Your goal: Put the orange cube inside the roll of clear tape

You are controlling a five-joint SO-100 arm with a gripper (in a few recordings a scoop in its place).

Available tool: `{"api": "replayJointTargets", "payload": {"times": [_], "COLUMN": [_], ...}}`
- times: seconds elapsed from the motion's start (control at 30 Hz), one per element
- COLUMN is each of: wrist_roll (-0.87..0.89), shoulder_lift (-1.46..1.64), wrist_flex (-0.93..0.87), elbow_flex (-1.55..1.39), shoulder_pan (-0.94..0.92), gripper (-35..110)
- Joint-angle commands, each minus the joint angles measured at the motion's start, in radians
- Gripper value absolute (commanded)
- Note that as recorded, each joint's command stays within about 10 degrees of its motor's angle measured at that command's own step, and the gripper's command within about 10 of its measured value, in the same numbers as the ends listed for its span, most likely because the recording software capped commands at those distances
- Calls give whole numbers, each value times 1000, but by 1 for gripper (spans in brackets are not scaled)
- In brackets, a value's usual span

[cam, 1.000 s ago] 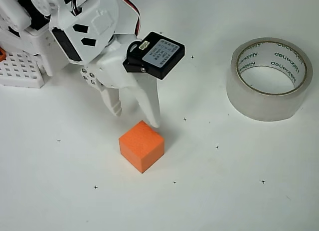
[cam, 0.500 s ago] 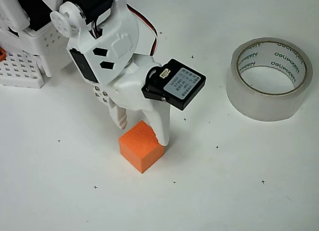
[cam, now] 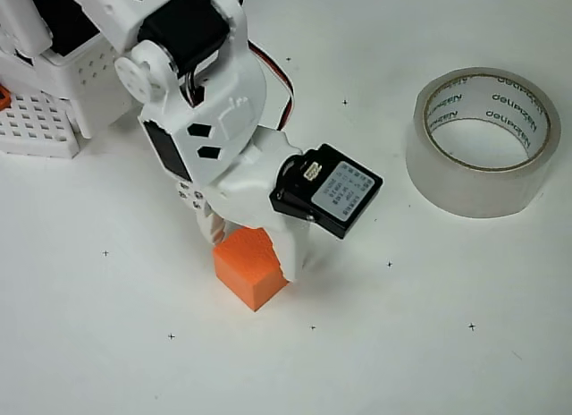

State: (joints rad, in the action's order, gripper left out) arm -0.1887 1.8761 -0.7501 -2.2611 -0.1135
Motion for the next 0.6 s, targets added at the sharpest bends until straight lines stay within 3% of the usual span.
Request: {"api": "replayJointTargets", "payload": {"times": [0.0,0.4,0.57], "wrist_roll": [-15,-12,-15], "shoulder_lift": [9,11,15], "wrist_flex": [18,18,18], "elbow_flex": [78,69,67], "shoulder_pan": [-25,-26,-23], "gripper": [46,26,24]}}
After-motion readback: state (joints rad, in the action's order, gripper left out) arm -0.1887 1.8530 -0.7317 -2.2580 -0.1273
